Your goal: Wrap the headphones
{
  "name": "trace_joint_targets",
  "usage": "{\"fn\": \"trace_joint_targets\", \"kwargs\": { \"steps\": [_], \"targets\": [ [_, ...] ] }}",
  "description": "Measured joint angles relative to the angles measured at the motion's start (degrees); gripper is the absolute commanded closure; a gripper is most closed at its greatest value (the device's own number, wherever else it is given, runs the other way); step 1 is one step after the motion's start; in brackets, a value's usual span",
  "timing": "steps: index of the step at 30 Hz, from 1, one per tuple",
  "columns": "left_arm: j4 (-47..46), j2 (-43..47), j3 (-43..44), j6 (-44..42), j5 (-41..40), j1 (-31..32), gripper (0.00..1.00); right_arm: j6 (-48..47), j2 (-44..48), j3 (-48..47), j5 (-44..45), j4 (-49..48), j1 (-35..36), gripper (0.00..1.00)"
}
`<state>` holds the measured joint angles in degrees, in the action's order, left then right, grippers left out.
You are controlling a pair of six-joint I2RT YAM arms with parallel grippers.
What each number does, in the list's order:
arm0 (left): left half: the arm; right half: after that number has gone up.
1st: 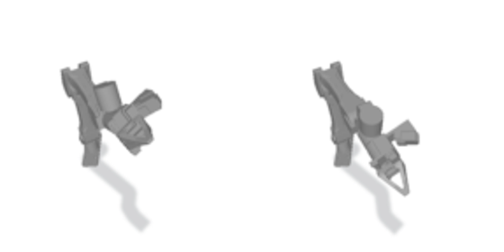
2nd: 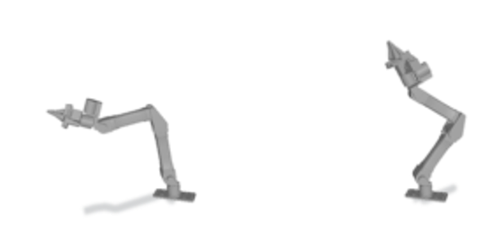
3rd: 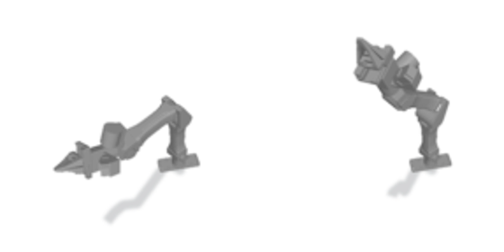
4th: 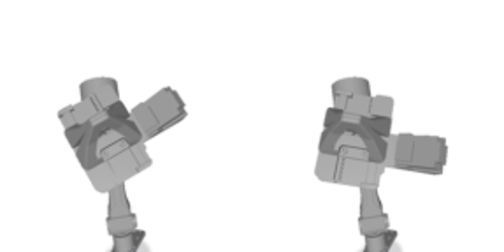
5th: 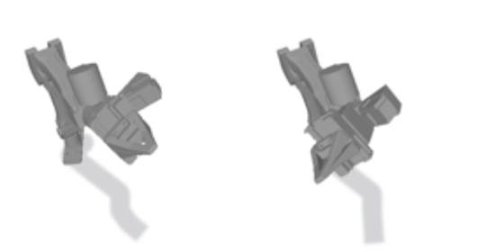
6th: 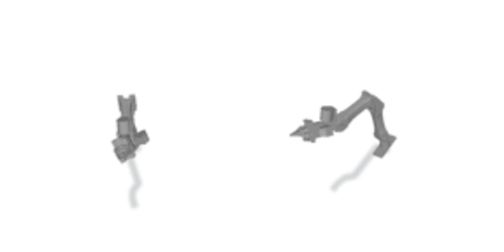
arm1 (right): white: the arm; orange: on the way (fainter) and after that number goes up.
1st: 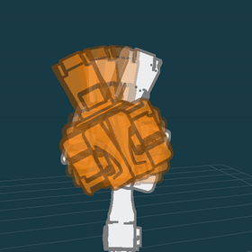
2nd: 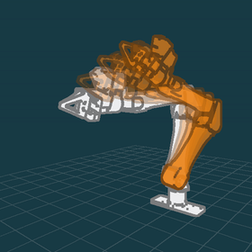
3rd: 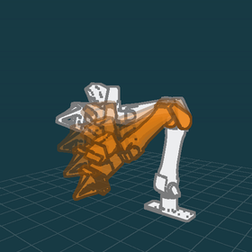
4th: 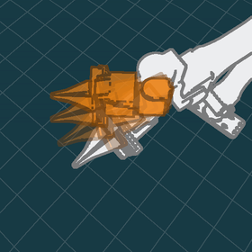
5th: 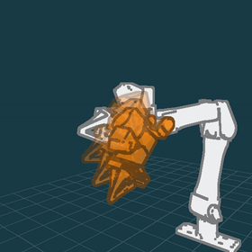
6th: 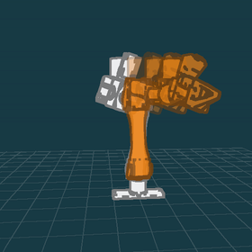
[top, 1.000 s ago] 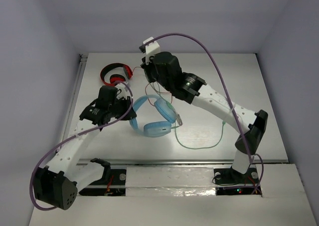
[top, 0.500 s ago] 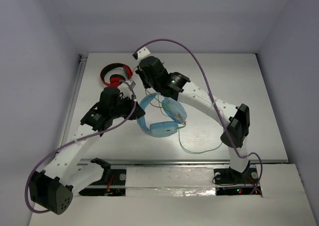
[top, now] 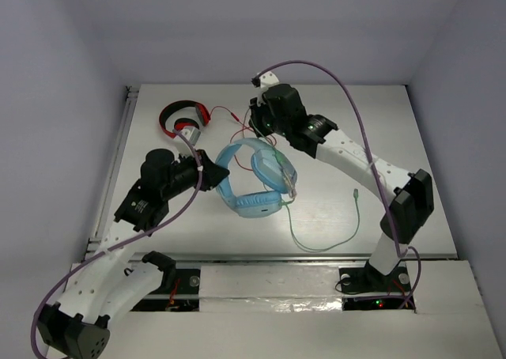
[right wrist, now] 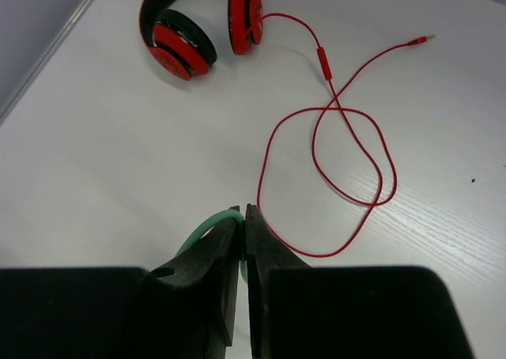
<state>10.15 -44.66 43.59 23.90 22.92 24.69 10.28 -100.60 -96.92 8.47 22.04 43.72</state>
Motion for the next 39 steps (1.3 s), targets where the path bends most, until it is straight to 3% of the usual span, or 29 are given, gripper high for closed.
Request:
{"fn": "trace_joint_targets", "kwargs": {
  "steps": [8, 9, 10, 12, 18, 27, 33, 39],
  "targets": [
    [-1.81, 1.46, 0.04, 0.90, -1.75, 0.15, 1.00, 2.93, 7.87, 10.27, -8.44, -10.16, -1.81, 0.73],
    [-2.08, 1.60, 0.04, 1.14, -1.75, 0.24, 1.00, 3.15, 8.39, 11.04, -9.09, -10.97, -2.16, 0.73],
    [-2.25, 1.75, 0.04, 1.38, -1.73, 0.35, 1.00, 3.43, 8.85, 11.78, -9.77, -11.67, -2.43, 0.83],
    [-2.58, 2.12, 0.04, 1.86, -1.66, 0.37, 1.00, 3.78, 9.70, 13.05, -11.04, -12.83, -3.19, 0.92],
    [-0.98, 1.53, 0.83, 2.32, -4.90, 0.37, 1.00, 3.91, 13.77, 14.08, -11.50, -13.14, -4.52, 0.94],
    [3.39, -5.44, 1.36, 2.32, -11.69, 0.39, 1.00, 2.32, 12.52, -2.75, -8.24, -7.78, -0.90, 0.93],
    [3.50, -9.66, 1.36, 2.08, -10.16, 0.39, 1.00, -1.33, 4.07, -14.05, 0.02, -2.25, 8.07, 0.93],
    [3.13, -9.90, 1.33, 1.73, -8.70, 0.39, 1.00, -2.60, -7.74, -23.98, 6.99, 6.14, 9.51, 0.91]
  ]
}}
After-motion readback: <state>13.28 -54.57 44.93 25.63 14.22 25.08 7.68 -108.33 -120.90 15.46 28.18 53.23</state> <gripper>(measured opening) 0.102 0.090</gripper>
